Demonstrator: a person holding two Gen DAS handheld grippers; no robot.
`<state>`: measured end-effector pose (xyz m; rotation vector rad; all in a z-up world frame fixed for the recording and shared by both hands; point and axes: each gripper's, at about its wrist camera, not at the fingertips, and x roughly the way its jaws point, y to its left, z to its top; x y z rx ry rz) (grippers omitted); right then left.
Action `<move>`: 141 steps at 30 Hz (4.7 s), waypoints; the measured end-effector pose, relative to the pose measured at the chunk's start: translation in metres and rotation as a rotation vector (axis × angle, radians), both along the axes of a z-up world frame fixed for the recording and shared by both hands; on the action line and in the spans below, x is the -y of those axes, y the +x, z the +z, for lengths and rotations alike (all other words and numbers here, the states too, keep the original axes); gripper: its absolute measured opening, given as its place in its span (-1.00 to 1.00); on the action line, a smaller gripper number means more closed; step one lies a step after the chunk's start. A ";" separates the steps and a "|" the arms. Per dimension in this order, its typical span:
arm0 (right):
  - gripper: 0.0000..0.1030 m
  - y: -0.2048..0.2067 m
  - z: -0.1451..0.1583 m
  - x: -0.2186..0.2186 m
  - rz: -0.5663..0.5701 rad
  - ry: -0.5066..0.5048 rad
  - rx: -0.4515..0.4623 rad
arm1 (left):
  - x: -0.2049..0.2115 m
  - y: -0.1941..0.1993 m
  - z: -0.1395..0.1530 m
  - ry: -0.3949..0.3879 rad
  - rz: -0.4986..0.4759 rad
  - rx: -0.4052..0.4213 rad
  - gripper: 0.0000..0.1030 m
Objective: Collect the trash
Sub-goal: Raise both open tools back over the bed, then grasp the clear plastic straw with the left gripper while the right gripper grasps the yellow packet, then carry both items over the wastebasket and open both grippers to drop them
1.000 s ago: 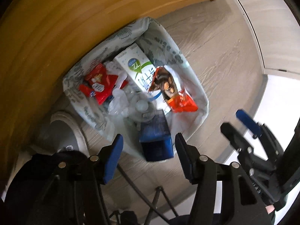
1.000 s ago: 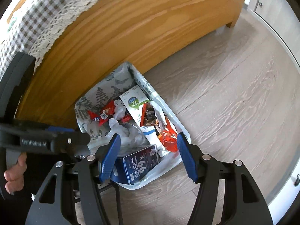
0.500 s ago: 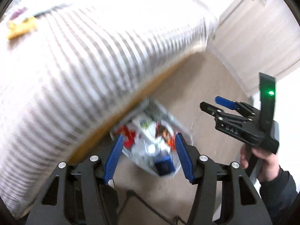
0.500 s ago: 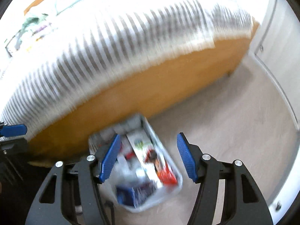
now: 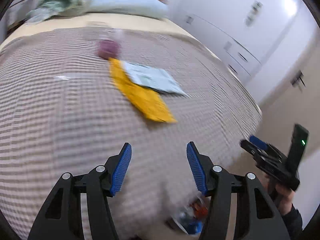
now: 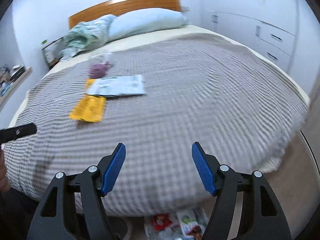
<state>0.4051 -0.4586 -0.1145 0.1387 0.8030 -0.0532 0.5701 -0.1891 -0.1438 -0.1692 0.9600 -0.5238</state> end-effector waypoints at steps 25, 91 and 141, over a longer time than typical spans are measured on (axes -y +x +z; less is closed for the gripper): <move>0.28 0.045 -0.026 -0.070 0.102 0.038 -0.085 | -0.050 0.190 -0.063 0.374 -0.329 0.060 -0.95; -0.97 -0.170 0.001 0.019 -0.001 0.057 -0.155 | 0.025 -0.202 0.000 -0.066 -0.291 -0.129 -0.95; 0.08 -0.228 -0.242 0.130 -0.223 0.342 -0.424 | 0.211 -0.157 -0.307 0.287 -0.100 -0.916 -0.92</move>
